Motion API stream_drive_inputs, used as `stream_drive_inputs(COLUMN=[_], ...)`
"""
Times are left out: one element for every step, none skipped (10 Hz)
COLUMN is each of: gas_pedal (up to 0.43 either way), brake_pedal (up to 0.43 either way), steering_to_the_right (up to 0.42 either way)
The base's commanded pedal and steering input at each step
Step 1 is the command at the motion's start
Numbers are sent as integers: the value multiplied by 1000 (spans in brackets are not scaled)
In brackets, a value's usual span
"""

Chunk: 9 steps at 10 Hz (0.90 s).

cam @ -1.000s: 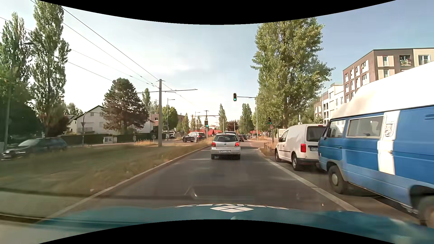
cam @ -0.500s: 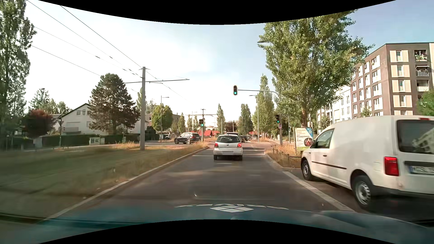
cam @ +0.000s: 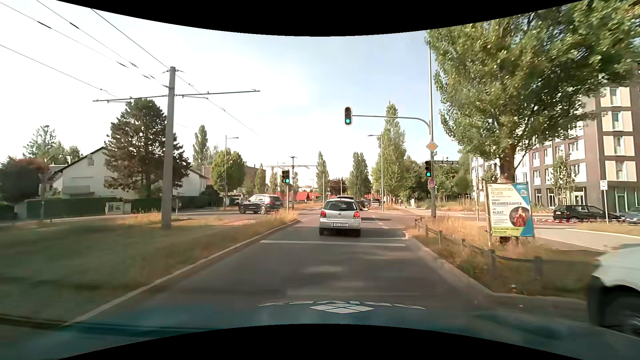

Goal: Follow the waypoints while adhering to traffic rules and regulations

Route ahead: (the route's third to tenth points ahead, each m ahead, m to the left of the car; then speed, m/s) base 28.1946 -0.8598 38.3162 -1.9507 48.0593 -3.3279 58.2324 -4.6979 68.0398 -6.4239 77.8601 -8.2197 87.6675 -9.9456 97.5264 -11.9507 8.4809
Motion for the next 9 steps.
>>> stream_drive_inputs(gas_pedal=[177,177,177,177,177,177,177,177,177], brake_pedal=[0,0,0,0,0,0,0,0,0], steering_to_the_right=[10,11,11,15,16,15,15,15,15])
